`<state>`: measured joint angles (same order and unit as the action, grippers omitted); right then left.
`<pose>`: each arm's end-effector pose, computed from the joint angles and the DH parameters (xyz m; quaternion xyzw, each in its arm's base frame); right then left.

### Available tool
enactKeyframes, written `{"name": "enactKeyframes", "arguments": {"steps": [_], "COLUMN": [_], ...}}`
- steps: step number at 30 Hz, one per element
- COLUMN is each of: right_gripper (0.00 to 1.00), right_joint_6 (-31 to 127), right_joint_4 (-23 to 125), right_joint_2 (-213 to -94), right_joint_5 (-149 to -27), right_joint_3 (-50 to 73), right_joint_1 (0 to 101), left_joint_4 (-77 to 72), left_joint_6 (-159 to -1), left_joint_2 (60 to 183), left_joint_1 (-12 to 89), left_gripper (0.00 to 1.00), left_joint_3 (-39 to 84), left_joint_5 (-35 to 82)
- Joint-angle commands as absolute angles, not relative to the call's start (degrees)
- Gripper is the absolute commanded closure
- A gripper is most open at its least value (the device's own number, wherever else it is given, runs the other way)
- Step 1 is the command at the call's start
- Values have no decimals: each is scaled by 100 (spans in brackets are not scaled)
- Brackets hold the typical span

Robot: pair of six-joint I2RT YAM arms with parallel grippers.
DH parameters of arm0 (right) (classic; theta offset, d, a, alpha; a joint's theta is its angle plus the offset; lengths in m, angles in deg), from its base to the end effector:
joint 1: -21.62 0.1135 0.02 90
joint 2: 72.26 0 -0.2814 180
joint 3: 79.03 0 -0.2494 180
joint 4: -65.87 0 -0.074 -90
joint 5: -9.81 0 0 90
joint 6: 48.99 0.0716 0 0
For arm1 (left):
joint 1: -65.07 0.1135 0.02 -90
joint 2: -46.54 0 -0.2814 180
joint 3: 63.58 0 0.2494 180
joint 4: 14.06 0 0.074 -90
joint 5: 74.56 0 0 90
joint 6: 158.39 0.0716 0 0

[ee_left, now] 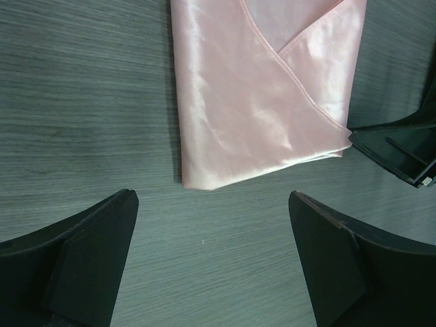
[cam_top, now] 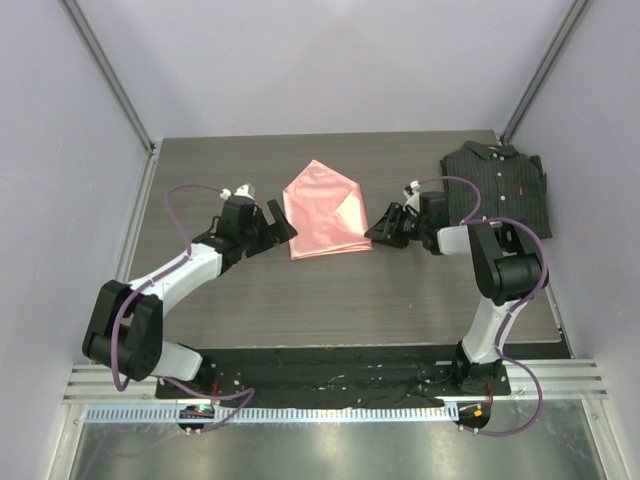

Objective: Fold the napkin, place the utensils inside, and roll it up
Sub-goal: Fold the napkin, then roll the napkin with the utensil

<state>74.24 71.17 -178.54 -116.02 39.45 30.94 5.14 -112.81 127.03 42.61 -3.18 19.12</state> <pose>0.3662 0.1026 0.1241 0.0498 0.8690 0.4066 0.2776 0.2943 -0.1266 0.2133 -0.1585 0.8893 -0.2601 0.3412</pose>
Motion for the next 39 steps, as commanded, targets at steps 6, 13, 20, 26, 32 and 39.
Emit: {"name": "enactKeyframes", "arguments": {"steps": [6,13,20,26,32,39], "right_gripper": [73,99,99,99,99,99], "right_joint_6": [7080,7238,7493,7520,7519,7563], "right_joint_4": [6681,6523,6040,5626,5538,5608], "right_joint_2": [-18028,-17914,-17115,-16236,-15936,-15883], "right_joint_5": [-11315,-11271,-10640,-10383,-10313,-10357], "right_joint_3": [3809,3862,4554,5127,5365,5479], "right_joint_1": [3304,3366,3462,3462,3471,3471], "left_joint_4": [654,671,549,-329,-1410,-1833], "left_joint_6": [-11198,-11198,-11295,-11707,-12041,-12253], "left_joint_2": [12529,12459,12213,12344,13231,13944], "left_joint_1": [4292,4292,4292,4283,4055,3958], "left_gripper": [2,3,9,18,22,33], "left_joint_3": [-421,-615,-983,-1440,-1406,-1257], "left_joint_5": [1948,1904,1939,2395,2888,2985]}}
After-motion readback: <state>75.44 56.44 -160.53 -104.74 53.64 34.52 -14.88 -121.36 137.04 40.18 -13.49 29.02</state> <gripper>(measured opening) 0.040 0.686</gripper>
